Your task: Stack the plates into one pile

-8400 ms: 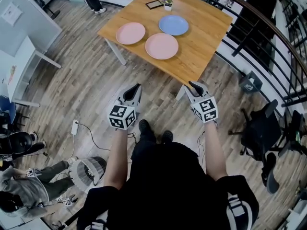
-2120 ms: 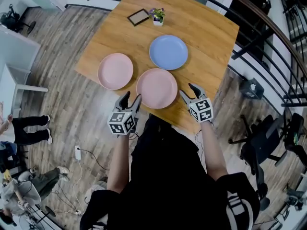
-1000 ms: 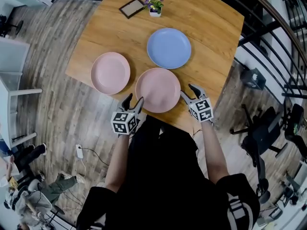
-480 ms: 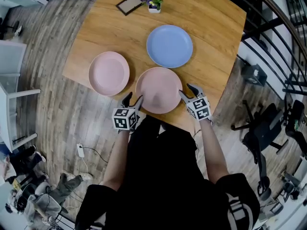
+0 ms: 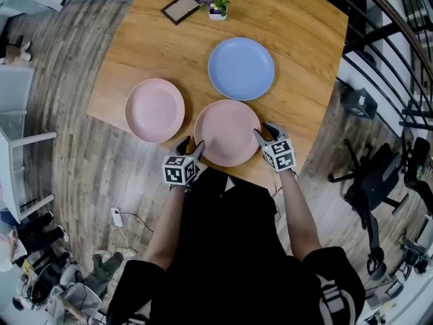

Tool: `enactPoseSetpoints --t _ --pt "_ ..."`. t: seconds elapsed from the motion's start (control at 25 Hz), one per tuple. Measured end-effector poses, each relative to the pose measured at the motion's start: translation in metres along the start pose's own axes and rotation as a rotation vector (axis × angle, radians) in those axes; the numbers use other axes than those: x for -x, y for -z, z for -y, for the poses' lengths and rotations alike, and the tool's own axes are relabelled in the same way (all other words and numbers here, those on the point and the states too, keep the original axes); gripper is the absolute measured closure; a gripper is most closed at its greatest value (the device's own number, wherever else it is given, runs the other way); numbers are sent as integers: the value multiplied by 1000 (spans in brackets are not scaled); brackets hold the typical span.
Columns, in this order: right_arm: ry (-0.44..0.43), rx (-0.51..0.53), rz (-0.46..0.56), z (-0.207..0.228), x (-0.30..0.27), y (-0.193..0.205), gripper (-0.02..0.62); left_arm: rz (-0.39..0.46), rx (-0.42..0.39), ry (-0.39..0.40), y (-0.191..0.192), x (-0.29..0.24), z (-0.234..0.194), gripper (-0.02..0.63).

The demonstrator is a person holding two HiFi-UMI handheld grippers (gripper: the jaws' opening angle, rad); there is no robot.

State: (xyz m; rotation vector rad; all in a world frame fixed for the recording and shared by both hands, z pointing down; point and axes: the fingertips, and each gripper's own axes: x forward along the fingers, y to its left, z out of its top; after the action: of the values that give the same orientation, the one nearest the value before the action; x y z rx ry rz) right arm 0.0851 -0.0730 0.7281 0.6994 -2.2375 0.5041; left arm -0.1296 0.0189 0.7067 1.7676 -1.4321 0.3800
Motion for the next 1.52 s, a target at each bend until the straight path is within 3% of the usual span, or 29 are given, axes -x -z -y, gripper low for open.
enactPoseSetpoints --t 0.56,0.84,1.52 --pt "3 -83 -57 -3 -14 7 508 -85 -26 74 0 -23 -1 402" --pt "-2 -125 -56 -2 -15 9 520 -116 -42 75 5 -31 -4 474" --pt "2 -257 -43 3 -11 9 555 -137 30 78 7 -33 -3 523"
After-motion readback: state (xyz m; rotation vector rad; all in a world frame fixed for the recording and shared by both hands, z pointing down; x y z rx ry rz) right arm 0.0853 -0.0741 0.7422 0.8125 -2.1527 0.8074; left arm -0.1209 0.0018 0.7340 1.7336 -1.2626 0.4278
